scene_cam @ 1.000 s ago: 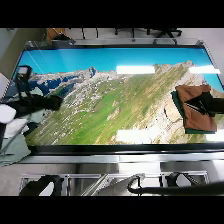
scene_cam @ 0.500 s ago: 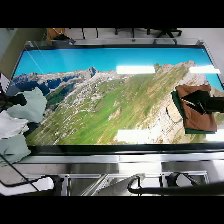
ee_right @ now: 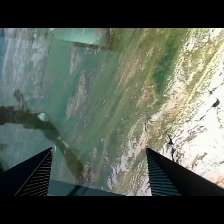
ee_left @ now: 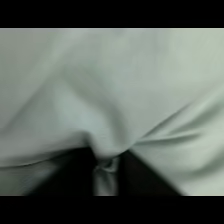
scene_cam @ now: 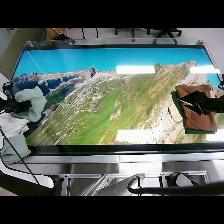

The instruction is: Fold the shirts.

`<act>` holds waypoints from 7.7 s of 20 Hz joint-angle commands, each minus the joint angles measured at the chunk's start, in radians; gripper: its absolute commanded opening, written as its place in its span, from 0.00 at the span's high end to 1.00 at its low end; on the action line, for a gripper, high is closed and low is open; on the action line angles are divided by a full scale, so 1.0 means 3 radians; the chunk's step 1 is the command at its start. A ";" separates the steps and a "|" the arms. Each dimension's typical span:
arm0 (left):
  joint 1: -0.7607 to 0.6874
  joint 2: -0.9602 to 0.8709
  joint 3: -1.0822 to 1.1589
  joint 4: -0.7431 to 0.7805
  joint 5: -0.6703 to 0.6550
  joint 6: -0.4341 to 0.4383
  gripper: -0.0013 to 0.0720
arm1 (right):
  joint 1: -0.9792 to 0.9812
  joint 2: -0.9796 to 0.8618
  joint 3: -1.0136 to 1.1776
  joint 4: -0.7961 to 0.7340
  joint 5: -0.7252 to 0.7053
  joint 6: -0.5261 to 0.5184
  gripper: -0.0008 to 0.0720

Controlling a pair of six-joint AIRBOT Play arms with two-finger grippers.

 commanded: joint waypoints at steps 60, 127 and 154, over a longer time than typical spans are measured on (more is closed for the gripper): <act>-0.2218 0.1077 -0.1748 -0.3229 -0.0106 0.0844 0.97 | 0.2323 -0.2052 0.0413 0.0963 -0.1587 -0.1284 0.96; -0.0675 0.0310 -0.0557 -0.1898 -0.1394 0.0598 0.04 | 0.3738 -0.1662 -0.0740 0.1932 -0.2197 -0.1139 0.46; -0.0885 0.1681 0.1198 -0.2308 -0.0727 0.0291 0.98 | 0.1737 -0.0409 0.1577 0.1428 -0.0730 -0.0736 0.96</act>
